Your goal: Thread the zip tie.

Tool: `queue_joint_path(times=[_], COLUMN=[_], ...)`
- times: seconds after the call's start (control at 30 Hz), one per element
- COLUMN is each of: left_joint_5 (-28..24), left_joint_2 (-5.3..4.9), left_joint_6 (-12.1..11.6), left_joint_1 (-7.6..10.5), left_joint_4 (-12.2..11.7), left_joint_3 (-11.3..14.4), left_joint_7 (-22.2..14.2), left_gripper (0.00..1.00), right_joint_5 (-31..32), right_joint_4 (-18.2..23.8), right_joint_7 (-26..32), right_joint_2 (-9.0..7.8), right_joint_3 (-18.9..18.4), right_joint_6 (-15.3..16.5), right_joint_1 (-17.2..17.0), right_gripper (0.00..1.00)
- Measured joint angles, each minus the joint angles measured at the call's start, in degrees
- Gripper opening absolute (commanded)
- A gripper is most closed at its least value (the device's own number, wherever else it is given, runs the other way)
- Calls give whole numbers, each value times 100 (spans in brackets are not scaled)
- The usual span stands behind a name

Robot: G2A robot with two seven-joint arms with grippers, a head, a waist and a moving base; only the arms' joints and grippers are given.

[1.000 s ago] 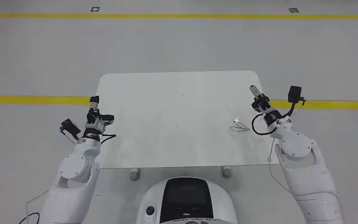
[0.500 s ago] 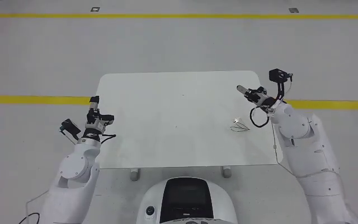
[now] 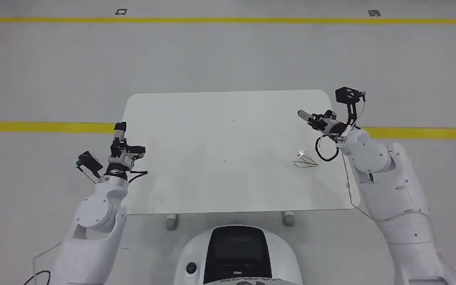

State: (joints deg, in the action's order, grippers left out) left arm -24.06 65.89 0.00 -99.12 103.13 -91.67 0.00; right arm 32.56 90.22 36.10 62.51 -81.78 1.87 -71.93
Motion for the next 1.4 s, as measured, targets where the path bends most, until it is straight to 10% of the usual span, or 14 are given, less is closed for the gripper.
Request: queue_joint_path(times=[0.4, 1.03, 1.4], left_joint_5=[0, 0, 0], left_joint_2=[0, 0, 0], left_joint_6=[0, 0, 0], left_joint_1=[0, 0, 0], left_joint_4=[0, 0, 0], left_joint_3=[0, 0, 0], left_joint_7=[0, 0, 0], left_gripper=[100, 100, 100], right_joint_5=[1375, 2029, 2032], right_joint_4=[156, 479, 542], right_joint_7=[1612, 2283, 3634], right_joint_2=[-221, -356, -786], right_joint_3=[109, 568, 2092], right_joint_6=[1790, 1761, 1761], right_joint_1=[437, 605, 1503], right_gripper=[100, 100, 100])
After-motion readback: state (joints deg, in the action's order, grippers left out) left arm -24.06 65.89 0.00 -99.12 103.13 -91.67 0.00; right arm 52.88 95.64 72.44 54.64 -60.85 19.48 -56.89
